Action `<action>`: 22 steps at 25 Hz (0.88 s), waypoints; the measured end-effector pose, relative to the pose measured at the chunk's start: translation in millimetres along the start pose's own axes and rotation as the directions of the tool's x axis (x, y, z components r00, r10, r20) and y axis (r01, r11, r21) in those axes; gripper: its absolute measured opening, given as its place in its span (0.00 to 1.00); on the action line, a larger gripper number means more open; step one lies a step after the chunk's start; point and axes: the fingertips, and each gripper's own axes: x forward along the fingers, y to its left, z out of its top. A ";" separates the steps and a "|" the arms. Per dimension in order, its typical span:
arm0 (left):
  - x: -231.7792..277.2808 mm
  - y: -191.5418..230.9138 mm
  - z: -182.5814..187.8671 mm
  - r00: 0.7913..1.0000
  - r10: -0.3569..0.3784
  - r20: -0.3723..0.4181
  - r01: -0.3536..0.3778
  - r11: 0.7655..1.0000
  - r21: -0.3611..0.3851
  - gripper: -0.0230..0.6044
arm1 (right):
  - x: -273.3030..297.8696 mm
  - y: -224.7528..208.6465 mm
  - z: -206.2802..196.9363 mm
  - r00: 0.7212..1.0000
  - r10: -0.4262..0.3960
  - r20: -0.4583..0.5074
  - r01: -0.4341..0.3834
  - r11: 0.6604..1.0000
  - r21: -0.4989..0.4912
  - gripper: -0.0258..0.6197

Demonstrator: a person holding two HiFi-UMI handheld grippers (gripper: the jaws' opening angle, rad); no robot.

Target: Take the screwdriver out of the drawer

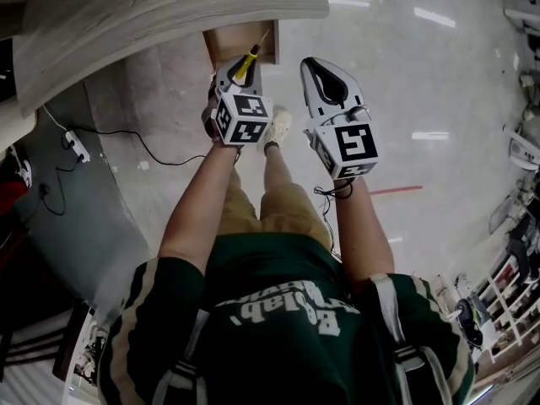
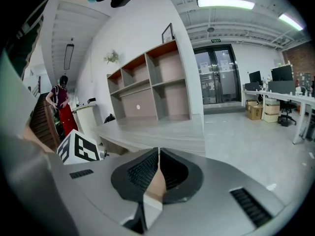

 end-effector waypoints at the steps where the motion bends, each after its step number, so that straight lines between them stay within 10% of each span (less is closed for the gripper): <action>1: -8.7 0.4 8.4 1.000 0.000 0.012 0.000 1.000 -0.008 0.17 | -3.4 2.8 6.9 1.000 0.007 -0.002 -0.007 1.000 -0.014 0.10; 22: -231.3 66.7 135.1 0.940 0.048 0.337 -0.032 0.998 -0.050 0.17 | -82.4 84.4 152.7 0.988 -0.046 0.146 0.064 0.990 -0.123 0.10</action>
